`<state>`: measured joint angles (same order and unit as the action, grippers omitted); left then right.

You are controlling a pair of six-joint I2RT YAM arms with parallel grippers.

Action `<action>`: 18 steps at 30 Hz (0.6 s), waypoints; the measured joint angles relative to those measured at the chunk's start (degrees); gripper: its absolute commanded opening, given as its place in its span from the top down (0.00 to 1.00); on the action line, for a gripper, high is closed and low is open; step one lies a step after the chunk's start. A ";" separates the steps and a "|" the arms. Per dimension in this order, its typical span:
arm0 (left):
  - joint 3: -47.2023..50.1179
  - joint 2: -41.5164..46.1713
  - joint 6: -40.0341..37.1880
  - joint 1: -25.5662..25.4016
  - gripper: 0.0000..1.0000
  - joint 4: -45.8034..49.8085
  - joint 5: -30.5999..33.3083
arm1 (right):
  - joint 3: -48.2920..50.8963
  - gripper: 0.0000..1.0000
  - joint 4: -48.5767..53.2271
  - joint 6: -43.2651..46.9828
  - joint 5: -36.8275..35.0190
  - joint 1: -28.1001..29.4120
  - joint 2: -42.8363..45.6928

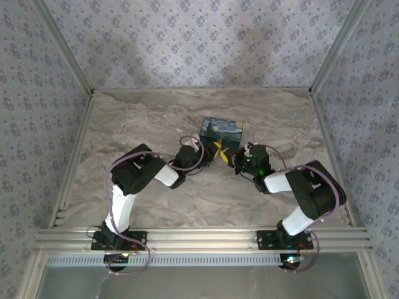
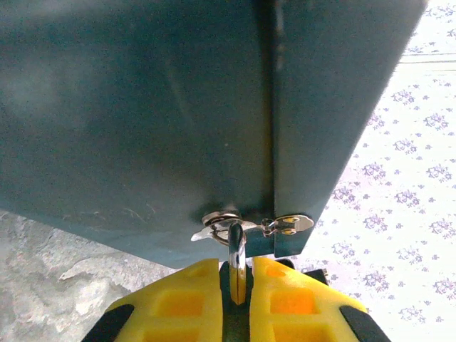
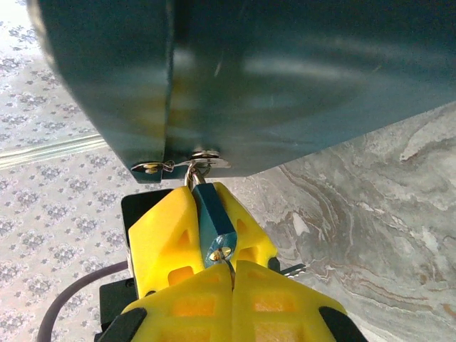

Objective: Unlock the padlock with the key

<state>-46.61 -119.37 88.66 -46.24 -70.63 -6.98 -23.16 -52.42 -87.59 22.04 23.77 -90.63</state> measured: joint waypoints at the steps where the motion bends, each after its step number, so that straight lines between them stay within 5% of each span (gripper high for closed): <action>1: 0.28 0.00 0.02 -0.07 1.00 -0.13 -0.02 | -0.09 1.00 0.46 0.07 0.55 -0.09 0.00; 18: 1.68 0.52 0.42 -0.42 1.00 -2.23 -1.16 | -0.02 0.87 6.62 4.31 2.89 -0.63 4.24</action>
<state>-44.93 -118.85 89.08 -46.65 -72.86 -8.14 -23.18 -45.80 -83.29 24.93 23.14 -86.39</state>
